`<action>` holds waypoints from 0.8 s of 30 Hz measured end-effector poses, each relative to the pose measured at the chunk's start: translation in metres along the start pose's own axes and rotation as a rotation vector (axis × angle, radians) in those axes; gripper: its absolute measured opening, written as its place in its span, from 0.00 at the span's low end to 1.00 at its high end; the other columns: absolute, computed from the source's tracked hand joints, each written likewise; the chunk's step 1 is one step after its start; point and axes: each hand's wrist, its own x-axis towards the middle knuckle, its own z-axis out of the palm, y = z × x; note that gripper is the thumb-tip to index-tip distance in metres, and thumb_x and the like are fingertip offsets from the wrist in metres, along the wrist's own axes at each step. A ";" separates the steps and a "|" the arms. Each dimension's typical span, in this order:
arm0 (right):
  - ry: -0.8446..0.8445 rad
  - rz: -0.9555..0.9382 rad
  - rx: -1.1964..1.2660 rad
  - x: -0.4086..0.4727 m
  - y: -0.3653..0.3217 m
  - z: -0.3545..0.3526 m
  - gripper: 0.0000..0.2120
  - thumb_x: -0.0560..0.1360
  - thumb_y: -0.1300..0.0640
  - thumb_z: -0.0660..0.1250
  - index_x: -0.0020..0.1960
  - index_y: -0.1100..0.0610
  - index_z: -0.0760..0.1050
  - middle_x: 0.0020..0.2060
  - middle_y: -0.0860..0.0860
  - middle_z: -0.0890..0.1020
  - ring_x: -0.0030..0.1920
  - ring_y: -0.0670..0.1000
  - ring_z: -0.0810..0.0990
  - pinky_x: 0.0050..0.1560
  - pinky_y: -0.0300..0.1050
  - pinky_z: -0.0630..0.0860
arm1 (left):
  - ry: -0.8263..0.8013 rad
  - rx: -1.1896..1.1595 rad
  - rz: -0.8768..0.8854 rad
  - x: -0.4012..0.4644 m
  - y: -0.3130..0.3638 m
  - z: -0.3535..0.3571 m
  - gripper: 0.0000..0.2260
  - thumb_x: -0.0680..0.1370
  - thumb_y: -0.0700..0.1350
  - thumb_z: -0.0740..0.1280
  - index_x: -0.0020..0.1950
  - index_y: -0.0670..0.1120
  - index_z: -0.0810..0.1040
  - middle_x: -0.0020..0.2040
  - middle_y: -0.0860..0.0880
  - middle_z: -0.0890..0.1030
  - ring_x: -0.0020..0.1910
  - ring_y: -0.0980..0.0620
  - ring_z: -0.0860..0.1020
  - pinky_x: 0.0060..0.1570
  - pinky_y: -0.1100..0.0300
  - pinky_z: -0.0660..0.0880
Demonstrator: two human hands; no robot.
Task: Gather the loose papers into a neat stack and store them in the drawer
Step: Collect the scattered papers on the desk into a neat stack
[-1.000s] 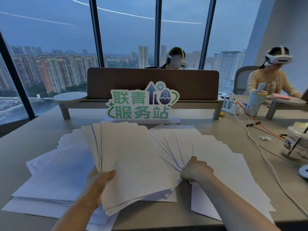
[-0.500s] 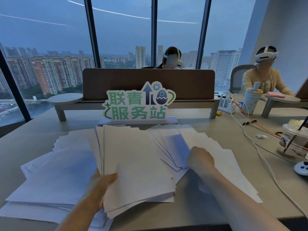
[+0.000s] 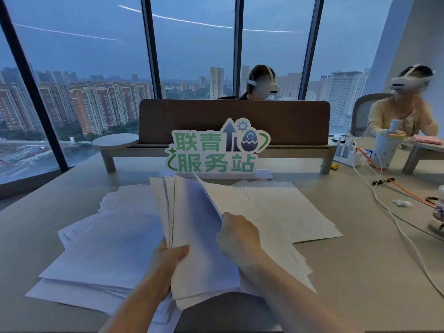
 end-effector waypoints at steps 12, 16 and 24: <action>-0.095 -0.055 0.047 -0.006 -0.028 0.042 0.13 0.80 0.56 0.56 0.62 0.57 0.72 0.55 0.54 0.80 0.54 0.57 0.79 0.45 0.45 0.66 | 0.026 0.008 -0.004 -0.006 0.006 0.007 0.27 0.78 0.60 0.60 0.74 0.48 0.67 0.69 0.44 0.74 0.61 0.43 0.74 0.57 0.49 0.73; -0.196 -0.024 0.146 -0.006 -0.025 0.048 0.22 0.80 0.42 0.52 0.59 0.55 0.75 0.54 0.53 0.81 0.54 0.56 0.79 0.48 0.48 0.70 | 0.050 0.008 0.000 -0.005 0.003 0.007 0.24 0.78 0.57 0.64 0.71 0.49 0.70 0.66 0.44 0.77 0.62 0.41 0.75 0.64 0.42 0.72; -0.114 0.144 0.198 0.015 0.028 0.028 0.20 0.79 0.52 0.54 0.69 0.55 0.71 0.65 0.56 0.75 0.67 0.59 0.69 0.62 0.51 0.68 | 0.049 -0.033 -0.111 0.005 -0.001 -0.001 0.18 0.77 0.47 0.69 0.66 0.46 0.74 0.57 0.42 0.82 0.54 0.40 0.81 0.59 0.41 0.76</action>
